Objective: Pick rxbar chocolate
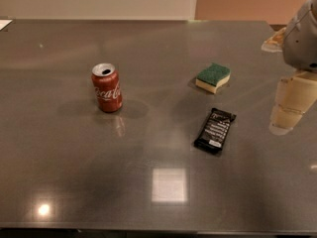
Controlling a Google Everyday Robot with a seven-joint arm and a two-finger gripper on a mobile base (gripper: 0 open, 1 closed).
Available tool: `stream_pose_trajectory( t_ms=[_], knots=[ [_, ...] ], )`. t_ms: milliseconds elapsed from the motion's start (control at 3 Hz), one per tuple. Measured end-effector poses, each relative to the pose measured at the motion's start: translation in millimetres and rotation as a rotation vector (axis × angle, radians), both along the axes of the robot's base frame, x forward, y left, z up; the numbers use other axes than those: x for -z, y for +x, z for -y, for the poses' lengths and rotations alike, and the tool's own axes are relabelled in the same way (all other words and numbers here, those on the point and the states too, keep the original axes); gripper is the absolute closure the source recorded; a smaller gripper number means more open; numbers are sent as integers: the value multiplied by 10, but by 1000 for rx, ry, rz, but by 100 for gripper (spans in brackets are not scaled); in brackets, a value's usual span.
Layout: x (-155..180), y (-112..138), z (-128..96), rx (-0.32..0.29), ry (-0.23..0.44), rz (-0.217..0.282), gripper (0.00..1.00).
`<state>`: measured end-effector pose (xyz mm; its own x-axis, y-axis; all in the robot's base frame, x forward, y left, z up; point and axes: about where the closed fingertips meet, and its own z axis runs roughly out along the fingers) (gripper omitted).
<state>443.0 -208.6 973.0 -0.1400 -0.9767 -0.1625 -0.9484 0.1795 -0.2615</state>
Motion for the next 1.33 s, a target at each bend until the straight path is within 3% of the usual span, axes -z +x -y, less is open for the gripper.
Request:
stream_pose_trajectory(
  t_ms=[333, 1333],
  knots=[
    [117, 84, -84, -119, -51, -3, 0],
    [689, 263, -356, -494, -80, -70, 0]
  ],
)
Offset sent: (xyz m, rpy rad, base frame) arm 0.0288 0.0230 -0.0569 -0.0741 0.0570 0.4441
